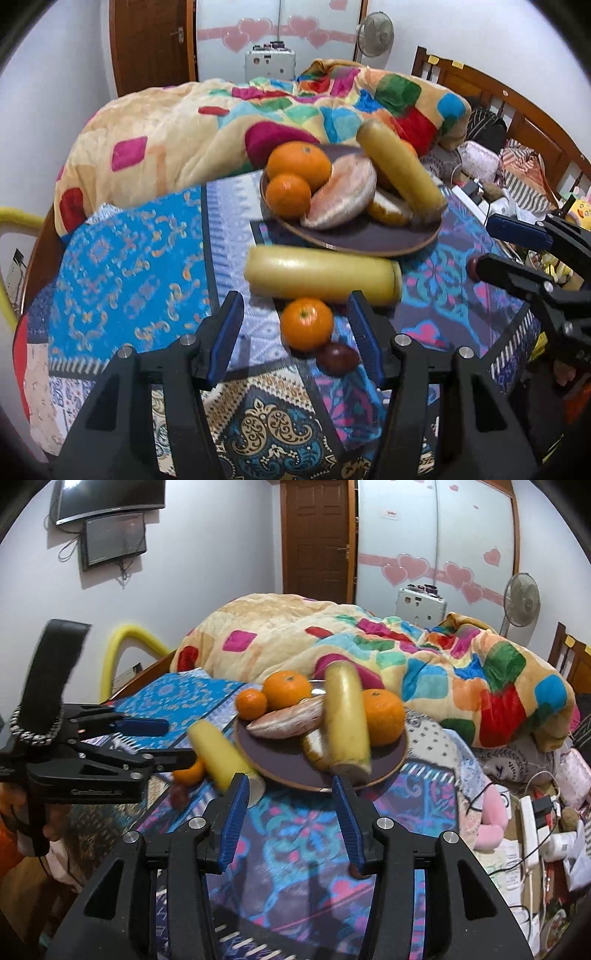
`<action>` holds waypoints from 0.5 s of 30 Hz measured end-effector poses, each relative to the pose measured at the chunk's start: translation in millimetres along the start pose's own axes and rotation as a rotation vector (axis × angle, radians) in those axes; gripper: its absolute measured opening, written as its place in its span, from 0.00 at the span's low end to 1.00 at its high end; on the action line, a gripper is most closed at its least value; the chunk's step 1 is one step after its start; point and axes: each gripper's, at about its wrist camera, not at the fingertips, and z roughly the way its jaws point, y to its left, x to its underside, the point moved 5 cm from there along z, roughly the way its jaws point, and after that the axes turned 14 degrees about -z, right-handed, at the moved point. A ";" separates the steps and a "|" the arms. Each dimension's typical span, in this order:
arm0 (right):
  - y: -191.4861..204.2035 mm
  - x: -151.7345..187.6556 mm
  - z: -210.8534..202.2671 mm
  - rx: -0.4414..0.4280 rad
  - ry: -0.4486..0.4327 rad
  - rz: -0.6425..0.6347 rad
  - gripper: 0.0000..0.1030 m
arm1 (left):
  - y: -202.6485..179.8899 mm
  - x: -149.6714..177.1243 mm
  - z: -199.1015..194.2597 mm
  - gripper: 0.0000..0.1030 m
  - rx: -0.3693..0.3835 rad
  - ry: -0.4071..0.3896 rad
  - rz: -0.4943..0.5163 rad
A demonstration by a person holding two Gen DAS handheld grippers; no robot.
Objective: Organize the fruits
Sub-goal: 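Close the left tool on another small orange while the right tool reaches a second yellow cylinder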
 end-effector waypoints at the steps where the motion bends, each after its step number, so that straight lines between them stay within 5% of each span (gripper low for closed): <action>1: 2.9 1.8 1.0 0.001 0.001 -0.007 0.42 | -0.4 2.4 2.6 0.56 0.004 0.010 0.001; 5: 14.4 9.0 10.9 -0.007 0.019 -0.030 0.42 | -2.1 9.7 8.7 0.55 0.025 0.031 0.000; 15: 25.2 12.4 44.2 -0.093 0.071 -0.001 0.42 | -1.3 16.1 13.0 0.32 0.041 0.030 0.010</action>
